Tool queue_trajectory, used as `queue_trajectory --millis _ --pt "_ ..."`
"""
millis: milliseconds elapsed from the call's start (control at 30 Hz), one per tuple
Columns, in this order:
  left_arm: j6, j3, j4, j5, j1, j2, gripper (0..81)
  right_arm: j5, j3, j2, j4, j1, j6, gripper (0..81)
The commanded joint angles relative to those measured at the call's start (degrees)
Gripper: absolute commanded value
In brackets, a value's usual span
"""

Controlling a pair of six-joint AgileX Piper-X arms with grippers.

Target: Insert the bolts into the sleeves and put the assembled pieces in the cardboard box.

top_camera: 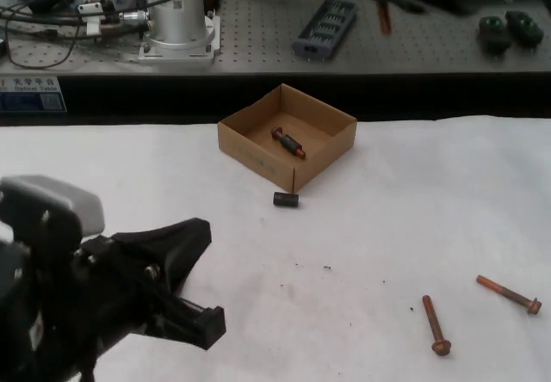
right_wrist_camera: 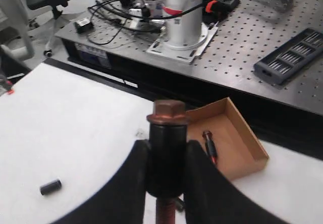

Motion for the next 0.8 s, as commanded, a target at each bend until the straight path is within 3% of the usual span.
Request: queue_trajectory --millis 0,133,467,767 --pt "-2.3 -1.2 6.1 2.8 0.1 -2.6 0.6 -1.5 -5.4 5.3 4.7 -1.4 -0.8 5.8" --pt "-6.7 -1.2 7.1 7.5 0.1 -3.3 0.6 -3.6 -15.0 17.3 10.6 -3.2 -1.2 5.8" --pt "-3.5 -1.2 7.1 -2.0 -0.1 -2.1 0.6 -4.5 -30.5 37.0 11.6 -4.1 -2.1 5.8" --pt "-1.2 -1.2 6.3 -2.0 -0.1 -0.8 0.6 -7.0 -35.5 45.4 6.0 -4.1 -1.6 5.8"
